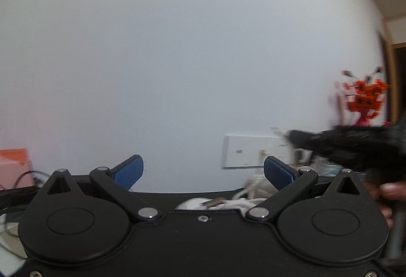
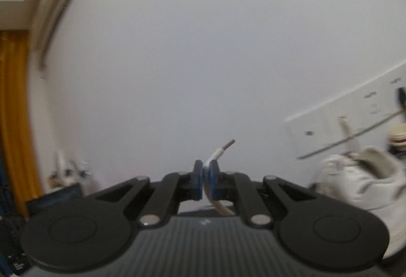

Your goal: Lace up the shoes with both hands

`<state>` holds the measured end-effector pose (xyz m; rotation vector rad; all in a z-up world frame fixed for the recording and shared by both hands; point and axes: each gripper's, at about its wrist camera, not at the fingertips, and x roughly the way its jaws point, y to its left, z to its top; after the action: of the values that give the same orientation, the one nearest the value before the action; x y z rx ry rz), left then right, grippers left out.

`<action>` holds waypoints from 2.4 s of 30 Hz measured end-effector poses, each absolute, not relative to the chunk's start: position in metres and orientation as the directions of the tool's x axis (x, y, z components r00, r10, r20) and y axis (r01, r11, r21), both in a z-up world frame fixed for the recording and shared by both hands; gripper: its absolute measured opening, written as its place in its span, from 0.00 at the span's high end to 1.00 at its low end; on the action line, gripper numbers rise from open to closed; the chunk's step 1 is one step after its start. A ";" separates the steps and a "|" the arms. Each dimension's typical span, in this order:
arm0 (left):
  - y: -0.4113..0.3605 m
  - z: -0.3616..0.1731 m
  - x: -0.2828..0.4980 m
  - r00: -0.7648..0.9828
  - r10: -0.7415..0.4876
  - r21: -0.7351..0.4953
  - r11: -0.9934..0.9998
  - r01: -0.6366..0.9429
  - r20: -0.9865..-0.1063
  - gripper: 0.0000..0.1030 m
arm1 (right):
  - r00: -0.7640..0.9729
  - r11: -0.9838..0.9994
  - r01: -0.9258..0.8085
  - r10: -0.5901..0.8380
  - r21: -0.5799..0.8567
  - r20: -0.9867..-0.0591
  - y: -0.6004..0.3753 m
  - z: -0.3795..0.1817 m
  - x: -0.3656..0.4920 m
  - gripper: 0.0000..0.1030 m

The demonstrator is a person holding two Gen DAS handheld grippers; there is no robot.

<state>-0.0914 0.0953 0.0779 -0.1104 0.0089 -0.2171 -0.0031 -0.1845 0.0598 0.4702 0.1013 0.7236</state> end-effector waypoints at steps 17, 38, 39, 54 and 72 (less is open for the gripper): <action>0.051 0.065 -0.102 0.913 -0.408 -0.051 0.911 0.409 0.021 0.22 | 0.418 0.262 -0.816 0.883 0.516 0.214 -0.187 0.049 -0.006 0.94; 0.020 0.056 -0.111 0.915 -0.403 0.135 0.906 0.400 -0.005 0.94 | 0.364 0.264 -0.824 0.925 0.502 0.112 -0.171 0.051 -0.007 0.77; 0.016 0.054 -0.113 0.915 -0.402 0.165 0.902 0.398 -0.008 0.94 | 0.369 0.266 -0.822 0.922 0.504 0.114 -0.172 0.051 -0.007 0.74; 0.013 0.050 -0.108 0.942 -0.336 0.186 0.924 0.335 -0.025 0.56 | 0.431 0.338 -0.828 0.894 0.446 0.123 -0.179 0.054 -0.017 0.95; 0.062 0.047 -0.079 0.967 -0.161 0.056 0.983 0.175 -0.197 0.42 | 0.646 0.638 -0.763 0.759 0.104 0.081 -0.161 0.032 -0.012 0.95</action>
<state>-0.0793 0.0619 0.0470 0.0731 0.1935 -0.1700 -0.0120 -0.1608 0.0324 0.1334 -0.0304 0.8691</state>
